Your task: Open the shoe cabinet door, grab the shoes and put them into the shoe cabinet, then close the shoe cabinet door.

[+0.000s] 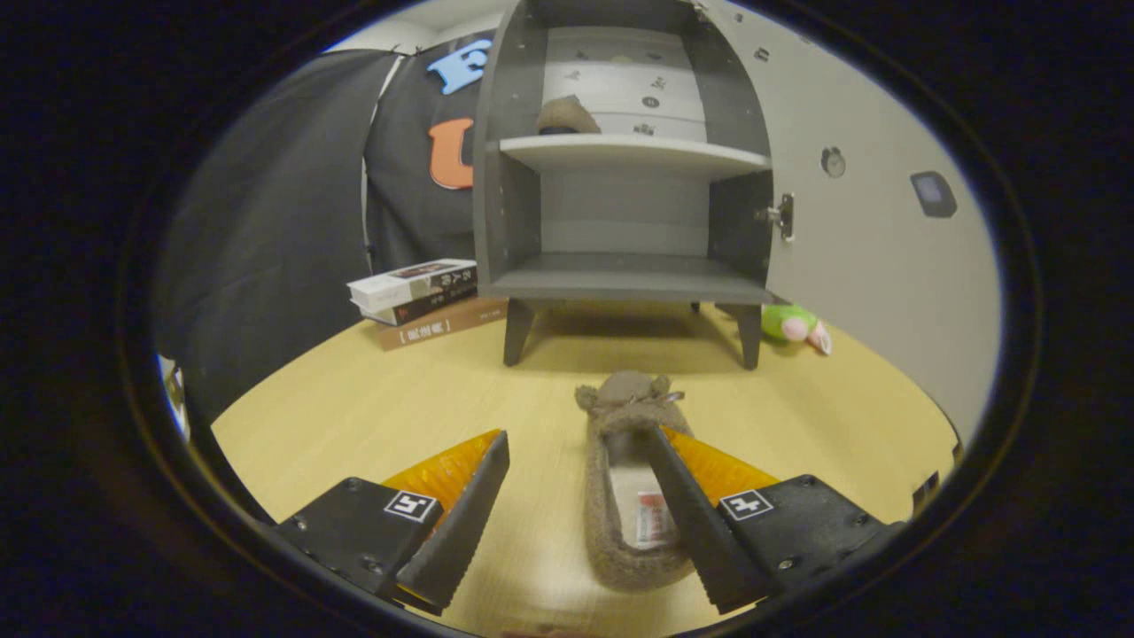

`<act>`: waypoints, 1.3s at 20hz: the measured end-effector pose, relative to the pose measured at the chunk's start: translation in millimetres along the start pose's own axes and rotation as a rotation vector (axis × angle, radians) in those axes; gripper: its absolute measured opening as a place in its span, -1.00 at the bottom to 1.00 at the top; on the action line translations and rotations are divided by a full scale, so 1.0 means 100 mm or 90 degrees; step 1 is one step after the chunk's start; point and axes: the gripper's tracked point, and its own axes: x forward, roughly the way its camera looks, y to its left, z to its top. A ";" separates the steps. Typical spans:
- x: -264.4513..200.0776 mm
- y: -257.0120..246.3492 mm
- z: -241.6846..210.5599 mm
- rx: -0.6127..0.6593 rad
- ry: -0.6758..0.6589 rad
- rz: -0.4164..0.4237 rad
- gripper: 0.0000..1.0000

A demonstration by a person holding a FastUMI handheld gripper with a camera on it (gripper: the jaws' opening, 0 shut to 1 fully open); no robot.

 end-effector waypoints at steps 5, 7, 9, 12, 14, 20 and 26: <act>0.48 -0.21 -0.10 0.007 0.045 -0.008 0.31; 0.48 -0.09 -0.06 0.061 0.036 0.050 -0.54; 0.40 -0.11 0.03 0.049 0.001 0.060 -0.73; 0.19 -0.19 0.18 0.023 -0.038 0.034 -0.75; 0.03 -0.12 0.31 0.018 -0.050 0.050 -0.75; -0.46 -0.09 1.00 -0.012 -0.123 0.020 -0.75; -0.95 0.09 1.85 -0.051 -0.207 0.033 -0.74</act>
